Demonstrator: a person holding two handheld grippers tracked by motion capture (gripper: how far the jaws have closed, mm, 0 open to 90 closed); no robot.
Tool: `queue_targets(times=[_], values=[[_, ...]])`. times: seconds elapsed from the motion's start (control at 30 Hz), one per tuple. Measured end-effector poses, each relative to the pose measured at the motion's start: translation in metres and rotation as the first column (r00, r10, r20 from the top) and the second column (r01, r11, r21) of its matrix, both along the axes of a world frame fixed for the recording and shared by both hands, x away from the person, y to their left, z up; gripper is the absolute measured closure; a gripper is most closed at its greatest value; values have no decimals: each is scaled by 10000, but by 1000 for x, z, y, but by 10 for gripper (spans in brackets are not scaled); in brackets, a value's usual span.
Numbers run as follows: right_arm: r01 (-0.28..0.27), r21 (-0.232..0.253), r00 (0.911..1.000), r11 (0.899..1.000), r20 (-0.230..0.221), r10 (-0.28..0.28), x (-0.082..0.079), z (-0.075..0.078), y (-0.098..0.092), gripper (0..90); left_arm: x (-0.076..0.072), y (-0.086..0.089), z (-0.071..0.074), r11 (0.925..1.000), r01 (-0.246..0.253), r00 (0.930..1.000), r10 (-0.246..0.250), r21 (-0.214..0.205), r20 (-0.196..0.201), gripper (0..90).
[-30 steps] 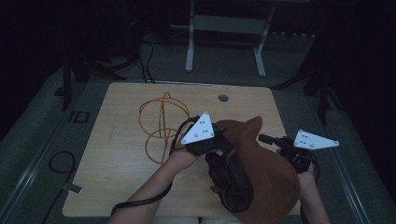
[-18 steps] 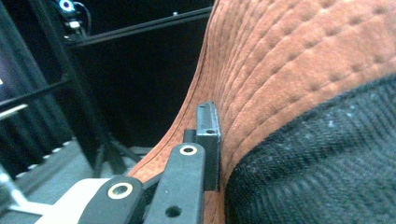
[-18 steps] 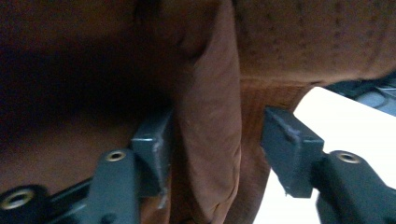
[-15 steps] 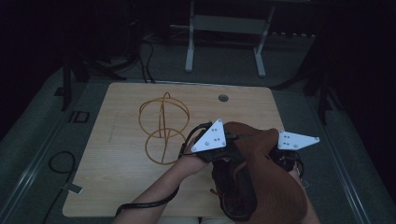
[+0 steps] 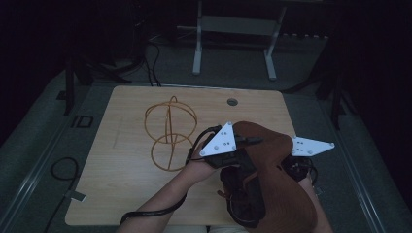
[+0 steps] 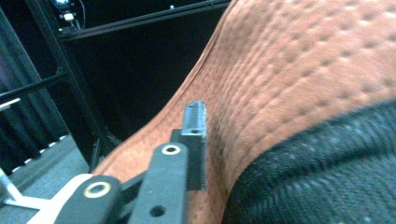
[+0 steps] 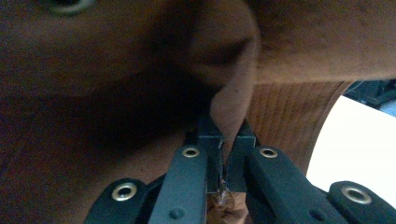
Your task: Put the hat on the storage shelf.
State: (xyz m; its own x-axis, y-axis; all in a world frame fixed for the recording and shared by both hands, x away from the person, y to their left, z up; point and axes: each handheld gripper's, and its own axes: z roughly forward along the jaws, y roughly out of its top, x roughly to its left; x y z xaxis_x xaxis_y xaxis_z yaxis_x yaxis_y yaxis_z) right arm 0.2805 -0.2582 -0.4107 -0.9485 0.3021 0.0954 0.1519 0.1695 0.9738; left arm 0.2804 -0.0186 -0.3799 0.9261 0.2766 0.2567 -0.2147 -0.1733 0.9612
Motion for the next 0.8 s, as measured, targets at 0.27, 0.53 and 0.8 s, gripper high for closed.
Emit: queue_targets(times=[0.27,0.53,0.8], values=[[363,351,9992,9987,155,-369,1,12,-11,878,-6,3,11,9987,-513,9986,513,-28,102,580],[735,368,9950,9966,647,-758,0,25,-18,877,-10,21,12,9894,-1422,9898,1419,307,116,513],[1242,723,9898,9896,606,-1286,8,33,-30,877,-12,56,3,9738,-2273,9726,2275,107,-479,474]])
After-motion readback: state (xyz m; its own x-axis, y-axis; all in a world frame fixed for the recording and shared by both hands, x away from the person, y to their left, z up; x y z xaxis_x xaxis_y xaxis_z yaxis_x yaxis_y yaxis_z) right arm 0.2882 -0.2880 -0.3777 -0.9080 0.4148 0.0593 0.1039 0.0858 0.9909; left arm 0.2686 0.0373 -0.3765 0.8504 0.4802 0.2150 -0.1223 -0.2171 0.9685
